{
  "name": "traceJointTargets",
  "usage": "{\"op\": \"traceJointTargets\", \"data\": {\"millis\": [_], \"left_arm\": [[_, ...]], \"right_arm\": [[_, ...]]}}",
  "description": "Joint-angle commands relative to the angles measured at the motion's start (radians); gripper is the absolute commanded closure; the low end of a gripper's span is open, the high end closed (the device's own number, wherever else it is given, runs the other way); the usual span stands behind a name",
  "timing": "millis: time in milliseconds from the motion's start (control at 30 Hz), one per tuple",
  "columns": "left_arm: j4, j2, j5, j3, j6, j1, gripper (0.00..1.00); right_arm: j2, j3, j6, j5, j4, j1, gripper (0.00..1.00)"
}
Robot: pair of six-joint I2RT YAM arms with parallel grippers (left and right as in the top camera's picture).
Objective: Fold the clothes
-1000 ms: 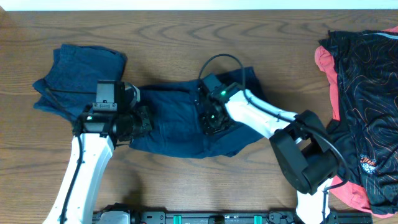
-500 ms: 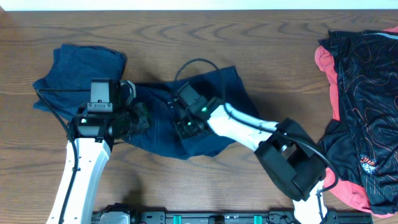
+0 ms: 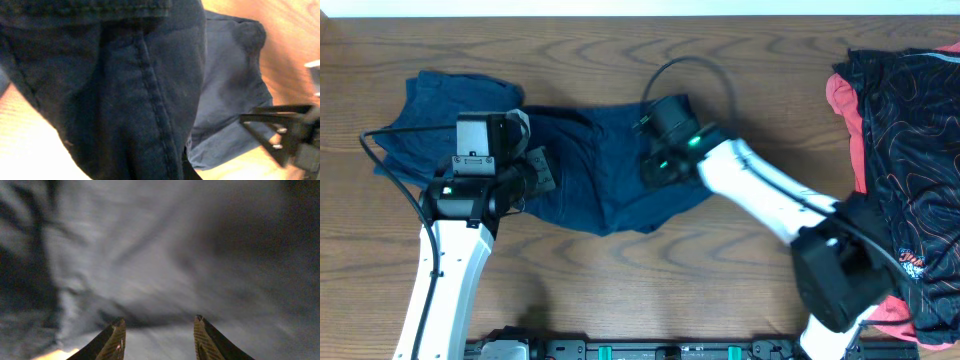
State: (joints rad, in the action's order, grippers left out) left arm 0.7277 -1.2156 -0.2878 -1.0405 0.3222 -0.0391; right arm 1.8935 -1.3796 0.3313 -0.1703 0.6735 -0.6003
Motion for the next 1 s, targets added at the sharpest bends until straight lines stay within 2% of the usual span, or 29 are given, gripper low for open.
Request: {"op": "traceJointTargets", "data": {"millis": [0, 533, 867, 967], "left_arm": [[-0.026, 0.007, 0.008, -0.031, 0.058, 0.002, 0.94], [-0.113, -0.068, 0.009, -0.031, 0.082, -0.061, 0.94], [-0.279, -0.071, -0.07, -0.031, 0.227, -0.063, 0.94], [-0.285, -0.071, -0.07, -0.031, 0.23, -0.071, 0.94]], "right_arm": [[0.022, 0.015, -0.034, 0.02, 0.042, 0.019, 0.58], [0.175, 0.058, -0.039, 0.009, -0.098, -0.172, 0.57], [0.224, 0.058, 0.034, -0.029, -0.167, -0.293, 0.57], [0.224, 0.058, 0.068, -0.028, -0.204, -0.326, 0.57]]}}
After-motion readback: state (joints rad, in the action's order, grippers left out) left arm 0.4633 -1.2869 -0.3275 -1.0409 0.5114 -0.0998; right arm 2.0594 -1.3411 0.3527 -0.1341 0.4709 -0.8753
